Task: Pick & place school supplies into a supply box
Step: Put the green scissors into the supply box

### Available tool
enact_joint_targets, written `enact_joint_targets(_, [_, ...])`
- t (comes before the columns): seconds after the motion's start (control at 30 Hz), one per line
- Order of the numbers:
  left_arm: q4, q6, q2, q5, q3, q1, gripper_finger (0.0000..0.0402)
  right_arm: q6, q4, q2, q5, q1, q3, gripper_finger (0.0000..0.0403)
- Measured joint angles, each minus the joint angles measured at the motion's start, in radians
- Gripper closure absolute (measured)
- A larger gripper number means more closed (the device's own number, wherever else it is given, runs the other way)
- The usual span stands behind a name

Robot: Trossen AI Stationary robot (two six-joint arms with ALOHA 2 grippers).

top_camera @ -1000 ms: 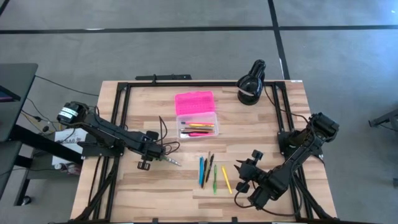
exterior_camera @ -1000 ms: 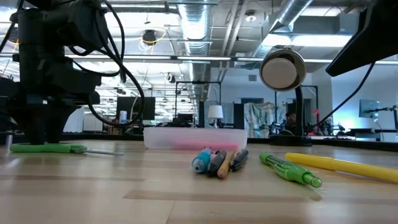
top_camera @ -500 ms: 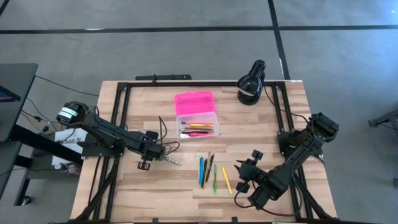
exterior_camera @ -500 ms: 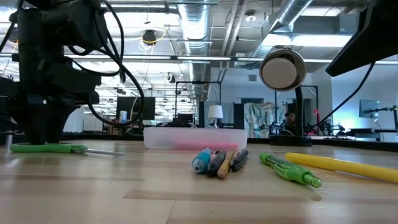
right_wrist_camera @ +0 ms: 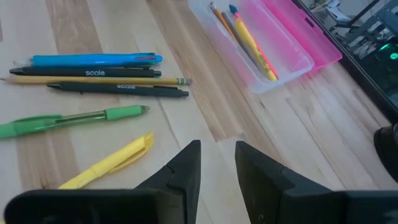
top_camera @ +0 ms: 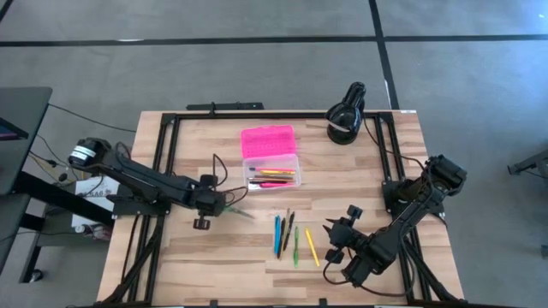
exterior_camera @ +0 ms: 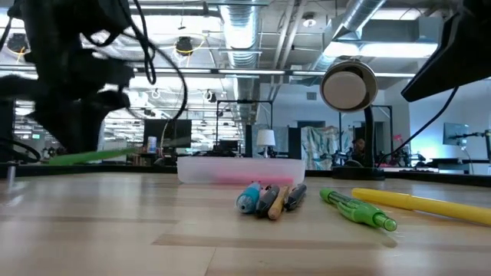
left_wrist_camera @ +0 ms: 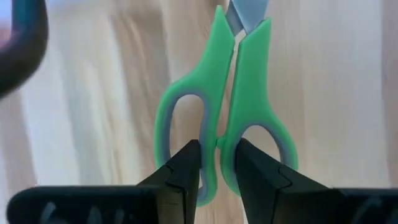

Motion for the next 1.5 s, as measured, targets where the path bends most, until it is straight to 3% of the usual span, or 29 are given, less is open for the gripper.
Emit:
enact_joint_targets(0.33, [0.292,-0.009,-0.064,-0.11,0.003,0.11,0.0319,-0.018,0.003,0.0,0.003,-0.026,-0.001,0.0308])
enact_joint_targets(0.57, [0.547,0.064,-0.013,-0.146,0.004,0.219,0.0319,-0.027,0.003,0.0,0.003,-0.045,-0.001,0.0308])
enact_joint_targets(0.7, [0.6,0.066,0.049,-0.128,0.026,0.284,0.0319,-0.027,0.002,0.0,0.003,-0.053,-0.001,0.0308])
enact_joint_targets(0.93, [0.543,0.067,0.256,-0.067,0.183,0.344,0.0319,-0.027,-0.001,0.0,0.003,-0.051,-0.001,0.0308])
enact_joint_targets(1.17, [0.252,0.092,0.454,-0.092,0.429,0.358,0.0319,-0.027,-0.006,0.0,-0.001,-0.048,-0.001,0.0308])
enact_joint_targets(1.3, [0.119,0.092,0.508,-0.116,0.52,0.36,0.0319,-0.027,-0.009,0.0,-0.001,-0.038,-0.001,0.0308])
enact_joint_targets(1.5, [0.041,0.061,0.512,-0.12,0.562,0.361,0.0319,-0.027,-0.009,0.0,0.0,-0.035,-0.001,0.0308])
